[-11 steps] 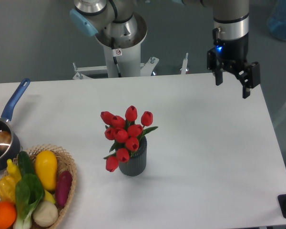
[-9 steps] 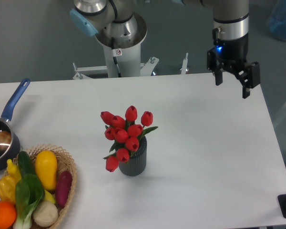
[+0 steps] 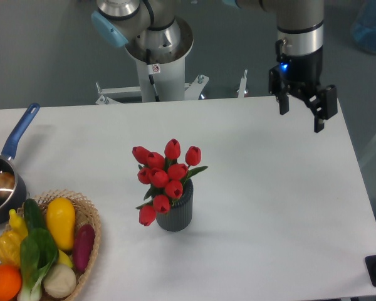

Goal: Pick up the flowers from the vase
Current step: 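Move the open gripper toward the red tulip bunch in the grey vase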

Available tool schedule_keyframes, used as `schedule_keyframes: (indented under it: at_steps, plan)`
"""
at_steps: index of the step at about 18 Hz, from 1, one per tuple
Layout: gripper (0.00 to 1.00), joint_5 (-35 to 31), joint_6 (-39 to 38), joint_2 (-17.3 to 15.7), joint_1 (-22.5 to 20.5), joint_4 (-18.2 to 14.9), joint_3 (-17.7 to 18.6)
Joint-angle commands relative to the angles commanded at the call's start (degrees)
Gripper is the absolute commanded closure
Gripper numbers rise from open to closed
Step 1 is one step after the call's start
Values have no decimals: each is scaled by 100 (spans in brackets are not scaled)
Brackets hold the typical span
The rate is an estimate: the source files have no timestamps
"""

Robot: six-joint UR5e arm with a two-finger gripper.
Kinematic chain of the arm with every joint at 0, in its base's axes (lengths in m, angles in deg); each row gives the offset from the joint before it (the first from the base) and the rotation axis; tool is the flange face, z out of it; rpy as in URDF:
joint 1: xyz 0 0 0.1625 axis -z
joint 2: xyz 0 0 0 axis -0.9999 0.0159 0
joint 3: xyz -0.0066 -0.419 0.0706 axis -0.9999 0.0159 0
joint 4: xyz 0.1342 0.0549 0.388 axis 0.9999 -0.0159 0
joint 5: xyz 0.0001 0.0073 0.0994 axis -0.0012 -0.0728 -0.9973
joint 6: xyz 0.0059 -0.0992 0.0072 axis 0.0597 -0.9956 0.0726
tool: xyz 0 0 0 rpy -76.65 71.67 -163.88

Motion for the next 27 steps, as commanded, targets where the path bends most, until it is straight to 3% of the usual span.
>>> schedule_keyframes:
  at_steps: [5,9,14,19,21,24,27]
  plan:
    - [0,237,-36,-44,-35,0,466]
    - [0,1098,-27,9,-140,-18,624]
    - [0,2038,-141,378,-53,-97,765]
    - [0,2935,-886,404,-132,-185,941]
    - [0,3591,-1613,413,-132,-237,950]
    - [0,3726,-1670,413,-88,-483,950]
    - [0,4376,-1855,430,78,-501,950]
